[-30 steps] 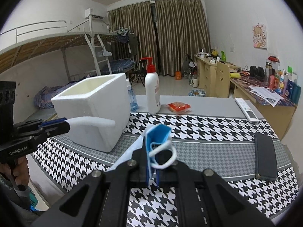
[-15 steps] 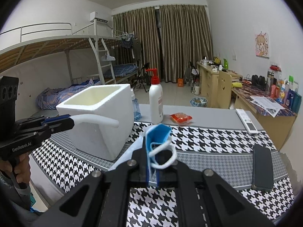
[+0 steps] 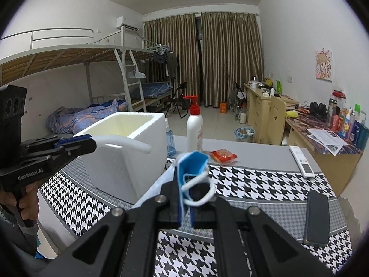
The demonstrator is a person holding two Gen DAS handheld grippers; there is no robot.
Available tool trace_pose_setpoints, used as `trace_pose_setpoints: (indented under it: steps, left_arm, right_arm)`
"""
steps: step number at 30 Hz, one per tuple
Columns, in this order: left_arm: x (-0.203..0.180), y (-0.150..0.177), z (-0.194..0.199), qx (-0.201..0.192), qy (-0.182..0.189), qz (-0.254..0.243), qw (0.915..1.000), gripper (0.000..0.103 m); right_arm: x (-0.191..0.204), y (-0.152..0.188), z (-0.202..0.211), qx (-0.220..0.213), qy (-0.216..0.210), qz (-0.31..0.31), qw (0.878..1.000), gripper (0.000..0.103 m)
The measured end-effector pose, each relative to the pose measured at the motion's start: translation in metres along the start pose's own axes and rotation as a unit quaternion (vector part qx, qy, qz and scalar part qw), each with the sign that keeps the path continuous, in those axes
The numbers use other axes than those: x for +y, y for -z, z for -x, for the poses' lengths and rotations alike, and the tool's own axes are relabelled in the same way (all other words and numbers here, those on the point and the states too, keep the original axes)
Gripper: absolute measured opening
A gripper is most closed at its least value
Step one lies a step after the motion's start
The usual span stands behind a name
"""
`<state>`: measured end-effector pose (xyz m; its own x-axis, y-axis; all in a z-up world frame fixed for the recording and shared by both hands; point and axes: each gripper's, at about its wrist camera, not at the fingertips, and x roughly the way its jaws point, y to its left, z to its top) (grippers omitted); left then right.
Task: Organize soft objects
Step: 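Lift and carry the foam tube and face mask with both tools toward the foam box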
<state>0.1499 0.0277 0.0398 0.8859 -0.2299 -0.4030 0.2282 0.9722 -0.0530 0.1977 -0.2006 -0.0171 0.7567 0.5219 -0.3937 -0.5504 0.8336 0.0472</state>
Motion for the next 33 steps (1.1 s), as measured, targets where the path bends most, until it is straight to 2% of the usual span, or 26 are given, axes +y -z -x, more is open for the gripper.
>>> trace_pose_setpoints:
  steps: [13, 25, 33]
  left_arm:
    - [0.01, -0.016, 0.004, -0.022, -0.022, -0.001, 0.9995, 0.018]
    - [0.024, -0.027, 0.009, -0.047, -0.069, -0.004, 0.9965, 0.018]
    - [0.03, -0.03, 0.01, -0.054, -0.086, -0.004, 0.9948, 0.018]
  right_arm:
    - [0.009, -0.015, -0.004, -0.016, -0.014, 0.015, 1.0, 0.007]
    - [0.019, -0.031, -0.011, -0.025, -0.033, 0.026, 0.999, 0.007]
    - [0.026, -0.04, -0.018, -0.027, -0.049, 0.029, 0.998, 0.007]
